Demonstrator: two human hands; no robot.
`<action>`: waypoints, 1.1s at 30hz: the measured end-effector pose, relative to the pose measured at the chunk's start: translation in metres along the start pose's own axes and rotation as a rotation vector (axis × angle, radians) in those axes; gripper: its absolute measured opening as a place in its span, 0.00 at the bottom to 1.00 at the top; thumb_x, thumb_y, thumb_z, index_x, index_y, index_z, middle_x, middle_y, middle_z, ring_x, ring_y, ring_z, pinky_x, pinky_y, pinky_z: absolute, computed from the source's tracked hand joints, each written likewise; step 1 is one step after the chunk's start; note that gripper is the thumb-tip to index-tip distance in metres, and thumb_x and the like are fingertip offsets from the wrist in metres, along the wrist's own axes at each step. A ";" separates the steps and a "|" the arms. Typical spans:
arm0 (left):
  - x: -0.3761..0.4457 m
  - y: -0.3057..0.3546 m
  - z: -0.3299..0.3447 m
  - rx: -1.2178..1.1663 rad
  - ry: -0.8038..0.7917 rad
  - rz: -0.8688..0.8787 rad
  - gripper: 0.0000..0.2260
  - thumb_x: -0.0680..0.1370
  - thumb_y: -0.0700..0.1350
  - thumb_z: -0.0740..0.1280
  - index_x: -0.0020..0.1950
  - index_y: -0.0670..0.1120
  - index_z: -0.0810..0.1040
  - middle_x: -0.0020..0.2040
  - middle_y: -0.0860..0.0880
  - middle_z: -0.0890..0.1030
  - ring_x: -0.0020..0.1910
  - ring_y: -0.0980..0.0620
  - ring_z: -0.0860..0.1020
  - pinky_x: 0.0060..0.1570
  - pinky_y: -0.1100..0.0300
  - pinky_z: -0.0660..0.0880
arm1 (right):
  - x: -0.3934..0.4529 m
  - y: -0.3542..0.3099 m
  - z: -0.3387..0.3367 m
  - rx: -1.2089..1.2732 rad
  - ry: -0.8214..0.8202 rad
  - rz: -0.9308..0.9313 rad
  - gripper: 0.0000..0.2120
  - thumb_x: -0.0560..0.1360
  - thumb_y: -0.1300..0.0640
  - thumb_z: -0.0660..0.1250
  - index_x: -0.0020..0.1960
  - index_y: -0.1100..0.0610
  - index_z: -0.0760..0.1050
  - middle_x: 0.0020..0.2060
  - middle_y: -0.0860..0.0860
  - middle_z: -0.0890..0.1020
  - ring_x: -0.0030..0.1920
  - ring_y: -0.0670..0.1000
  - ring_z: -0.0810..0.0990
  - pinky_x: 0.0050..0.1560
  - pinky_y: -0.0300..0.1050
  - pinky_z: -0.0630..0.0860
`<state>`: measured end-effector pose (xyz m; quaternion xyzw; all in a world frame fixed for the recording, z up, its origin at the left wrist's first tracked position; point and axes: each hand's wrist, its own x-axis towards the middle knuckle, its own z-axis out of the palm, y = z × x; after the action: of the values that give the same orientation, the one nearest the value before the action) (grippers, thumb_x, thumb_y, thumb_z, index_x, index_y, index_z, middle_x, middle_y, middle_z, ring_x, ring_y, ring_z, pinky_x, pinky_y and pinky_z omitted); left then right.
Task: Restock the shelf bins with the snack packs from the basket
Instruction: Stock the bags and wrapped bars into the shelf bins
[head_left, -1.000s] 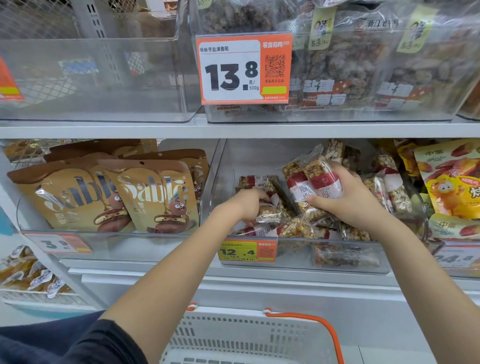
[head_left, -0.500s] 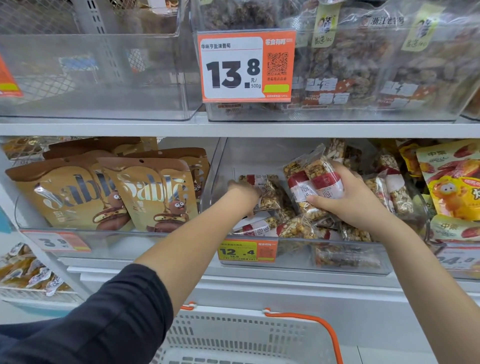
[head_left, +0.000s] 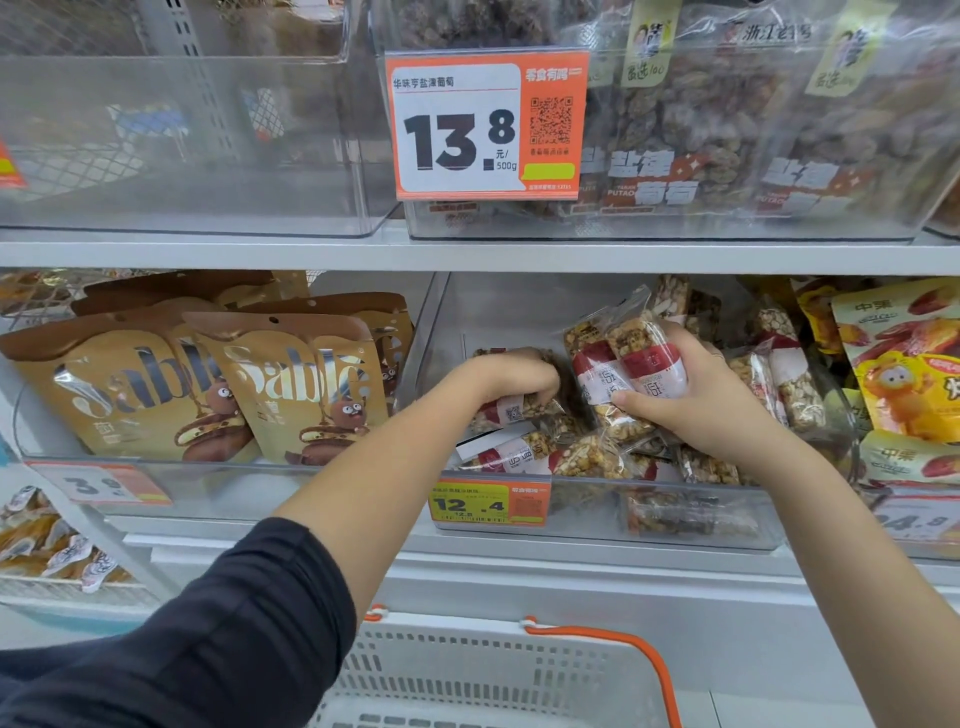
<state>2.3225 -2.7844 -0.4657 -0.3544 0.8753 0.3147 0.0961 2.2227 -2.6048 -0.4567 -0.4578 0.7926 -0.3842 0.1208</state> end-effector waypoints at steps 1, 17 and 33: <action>-0.001 0.001 0.001 -0.059 0.047 -0.009 0.04 0.71 0.35 0.59 0.39 0.43 0.66 0.35 0.46 0.64 0.31 0.50 0.61 0.32 0.58 0.58 | 0.000 0.000 0.000 0.001 -0.002 0.002 0.38 0.70 0.47 0.74 0.74 0.45 0.58 0.68 0.49 0.70 0.70 0.50 0.63 0.61 0.45 0.64; -0.010 0.001 0.001 0.768 -0.019 0.141 0.36 0.75 0.34 0.67 0.78 0.49 0.52 0.67 0.44 0.71 0.52 0.46 0.75 0.44 0.55 0.75 | 0.003 0.005 0.000 -0.008 -0.009 0.004 0.39 0.69 0.45 0.74 0.73 0.44 0.58 0.68 0.49 0.69 0.71 0.52 0.63 0.66 0.50 0.64; 0.010 -0.015 -0.002 0.313 -0.226 0.029 0.39 0.74 0.42 0.69 0.78 0.51 0.50 0.77 0.46 0.55 0.75 0.44 0.58 0.71 0.50 0.62 | -0.001 0.001 -0.001 0.019 0.002 -0.023 0.37 0.70 0.49 0.74 0.73 0.47 0.60 0.57 0.40 0.69 0.59 0.43 0.67 0.58 0.42 0.64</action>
<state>2.3257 -2.7995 -0.4757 -0.2850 0.9021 0.2140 0.2432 2.2219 -2.6036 -0.4571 -0.4654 0.7836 -0.3937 0.1200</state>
